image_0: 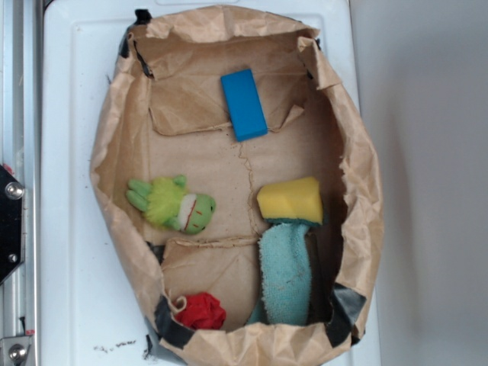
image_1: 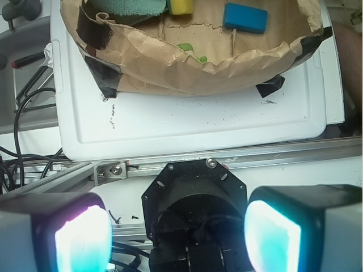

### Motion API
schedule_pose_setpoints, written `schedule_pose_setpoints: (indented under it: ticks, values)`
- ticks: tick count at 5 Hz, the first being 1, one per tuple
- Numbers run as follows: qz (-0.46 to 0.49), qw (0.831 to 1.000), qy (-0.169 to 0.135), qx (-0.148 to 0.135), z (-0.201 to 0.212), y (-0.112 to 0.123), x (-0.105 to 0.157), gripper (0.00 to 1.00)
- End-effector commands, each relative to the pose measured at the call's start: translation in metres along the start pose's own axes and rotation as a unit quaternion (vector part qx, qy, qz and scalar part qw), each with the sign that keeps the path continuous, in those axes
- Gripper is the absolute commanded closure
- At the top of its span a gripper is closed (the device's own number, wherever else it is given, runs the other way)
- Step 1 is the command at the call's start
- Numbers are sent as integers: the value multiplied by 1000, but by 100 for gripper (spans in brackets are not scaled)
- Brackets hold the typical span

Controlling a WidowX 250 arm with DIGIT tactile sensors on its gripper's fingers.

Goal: Grab the blue block.

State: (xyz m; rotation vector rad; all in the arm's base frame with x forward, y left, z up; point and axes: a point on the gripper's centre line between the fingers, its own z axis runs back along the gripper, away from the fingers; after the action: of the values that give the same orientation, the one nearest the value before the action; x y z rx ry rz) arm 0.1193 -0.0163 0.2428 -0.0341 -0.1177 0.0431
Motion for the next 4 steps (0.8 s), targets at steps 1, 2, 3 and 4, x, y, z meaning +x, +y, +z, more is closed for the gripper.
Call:
schedule_pose_setpoints:
  ticks: [1,2,3,4]
  values:
    - [0,1000,0,0,0,0,0,0]
    - [48,999,6,6,-16,2,37,0]
    - [55,998,-8,41,-33,2,69,0]
    - [70,994,-32,75,-50,2,95,0]
